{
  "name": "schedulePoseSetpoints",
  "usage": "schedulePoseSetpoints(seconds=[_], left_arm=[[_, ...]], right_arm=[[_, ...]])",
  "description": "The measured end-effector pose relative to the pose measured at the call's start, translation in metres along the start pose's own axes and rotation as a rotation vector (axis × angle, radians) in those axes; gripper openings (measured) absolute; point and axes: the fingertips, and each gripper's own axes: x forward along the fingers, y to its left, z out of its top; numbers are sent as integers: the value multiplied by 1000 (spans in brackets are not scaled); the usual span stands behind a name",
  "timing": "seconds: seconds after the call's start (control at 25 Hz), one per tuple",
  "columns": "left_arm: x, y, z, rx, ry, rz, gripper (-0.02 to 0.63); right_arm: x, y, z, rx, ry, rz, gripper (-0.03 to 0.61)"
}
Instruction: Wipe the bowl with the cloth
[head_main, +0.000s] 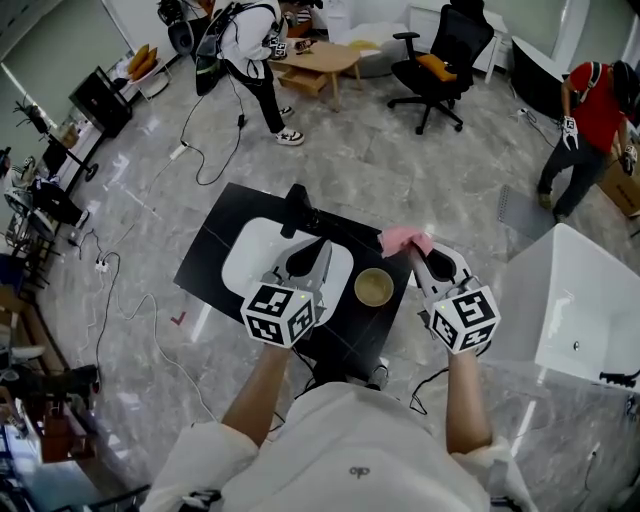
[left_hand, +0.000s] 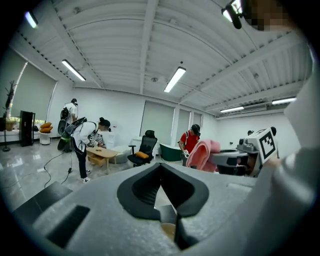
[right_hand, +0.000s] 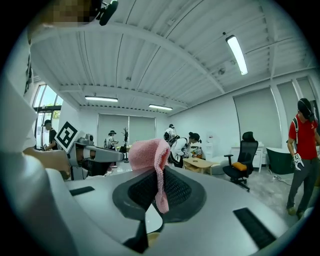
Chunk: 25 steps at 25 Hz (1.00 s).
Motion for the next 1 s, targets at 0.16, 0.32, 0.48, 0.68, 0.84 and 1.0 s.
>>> schedulePoseSetpoints(seconds=[0.16,0.32,0.48,0.68,0.84,1.0], left_arm=[[-3,-2,-3,-4,-13,-27,11],[-6,-2,-2,-3,-25,-24,11],[-5,1,-1,8,-31,-3,11],[-6,14,3,6,-44,33,11],[-9,19,6,5,-52,50,11],[-9,22,8,12,-50,52,11]], right_arm=[[1,4,6,3,-23,-14,15],[0,5,10,-9,-28,-15,15],[-4,0,9,-5,-27,-32,15],[-5,-7,10,-2,-22,-47,15],[-6,-10,9,-2,-19,-49,15],[-5,-8,11,-5,-15,-48,15]])
